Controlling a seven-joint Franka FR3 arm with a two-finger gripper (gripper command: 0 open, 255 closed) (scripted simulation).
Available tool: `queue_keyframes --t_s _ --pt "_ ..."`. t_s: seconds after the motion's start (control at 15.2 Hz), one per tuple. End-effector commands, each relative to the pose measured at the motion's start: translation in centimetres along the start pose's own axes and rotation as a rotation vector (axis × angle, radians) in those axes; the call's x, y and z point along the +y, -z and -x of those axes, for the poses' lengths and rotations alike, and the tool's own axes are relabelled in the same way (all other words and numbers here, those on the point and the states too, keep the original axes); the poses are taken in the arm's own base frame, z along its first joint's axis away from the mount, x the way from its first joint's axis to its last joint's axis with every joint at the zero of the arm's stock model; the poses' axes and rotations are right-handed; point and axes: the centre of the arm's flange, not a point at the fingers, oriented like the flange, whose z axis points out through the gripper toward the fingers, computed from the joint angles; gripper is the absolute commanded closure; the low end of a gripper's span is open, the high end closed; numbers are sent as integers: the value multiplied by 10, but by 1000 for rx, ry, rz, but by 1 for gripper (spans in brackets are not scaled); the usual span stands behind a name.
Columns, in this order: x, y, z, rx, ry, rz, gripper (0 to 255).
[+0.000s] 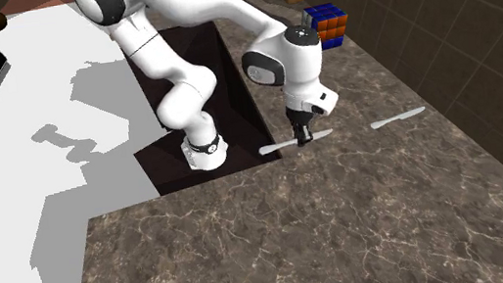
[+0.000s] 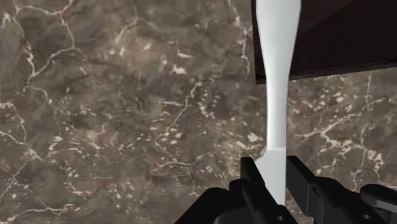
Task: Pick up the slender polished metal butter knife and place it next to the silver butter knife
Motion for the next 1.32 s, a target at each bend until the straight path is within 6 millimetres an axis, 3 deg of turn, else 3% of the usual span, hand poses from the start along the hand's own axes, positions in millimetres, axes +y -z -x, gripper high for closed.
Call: queue_keyframes --t_s 0.0,1.25 --pt "-15 -1 -23 0 -2 -1 255" --pt "-136 -17 -242 0 -2 -1 255"
